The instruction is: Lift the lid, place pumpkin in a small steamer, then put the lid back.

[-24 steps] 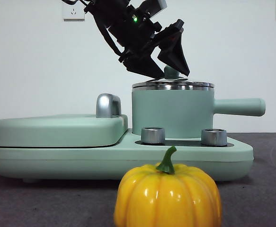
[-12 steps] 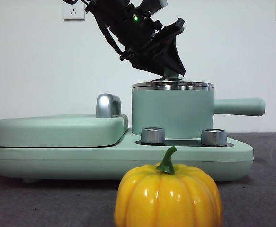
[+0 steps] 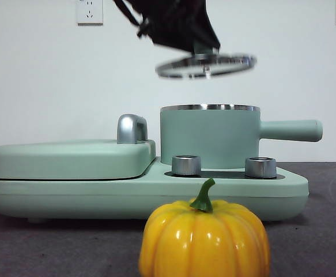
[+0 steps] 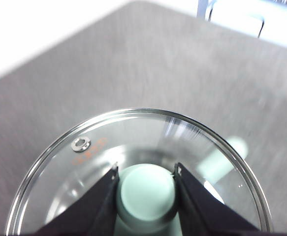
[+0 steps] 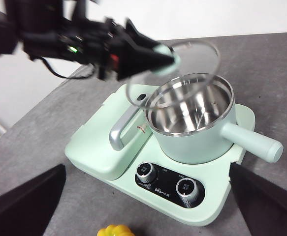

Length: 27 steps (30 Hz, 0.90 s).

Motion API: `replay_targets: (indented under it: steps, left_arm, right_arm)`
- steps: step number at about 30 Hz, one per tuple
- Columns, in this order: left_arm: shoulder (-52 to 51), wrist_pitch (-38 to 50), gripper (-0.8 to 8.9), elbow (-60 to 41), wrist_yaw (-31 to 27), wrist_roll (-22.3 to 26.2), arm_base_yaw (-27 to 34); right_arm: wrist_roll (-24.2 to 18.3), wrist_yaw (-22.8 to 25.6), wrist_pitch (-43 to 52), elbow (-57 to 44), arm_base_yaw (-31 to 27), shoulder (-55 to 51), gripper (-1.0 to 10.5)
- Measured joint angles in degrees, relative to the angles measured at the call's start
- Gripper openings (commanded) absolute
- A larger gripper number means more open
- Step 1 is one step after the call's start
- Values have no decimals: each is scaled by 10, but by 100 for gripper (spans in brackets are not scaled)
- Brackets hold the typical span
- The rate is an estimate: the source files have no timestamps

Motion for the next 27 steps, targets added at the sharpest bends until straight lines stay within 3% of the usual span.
replay_targets:
  steps: [10, 17, 27]
  left_arm:
    - [-91, -163, 55, 0, 0, 7, 27]
    - [-146, -199, 54, 0, 0, 15, 82]
    - [-204, -276, 54, 0, -2, 16, 119]
  right_arm:
    - [0, 13, -37, 17, 74, 57, 528]
    - [8, 53, -36, 22, 164, 125, 528]
    - [61, 189, -21, 22, 369, 263, 528]
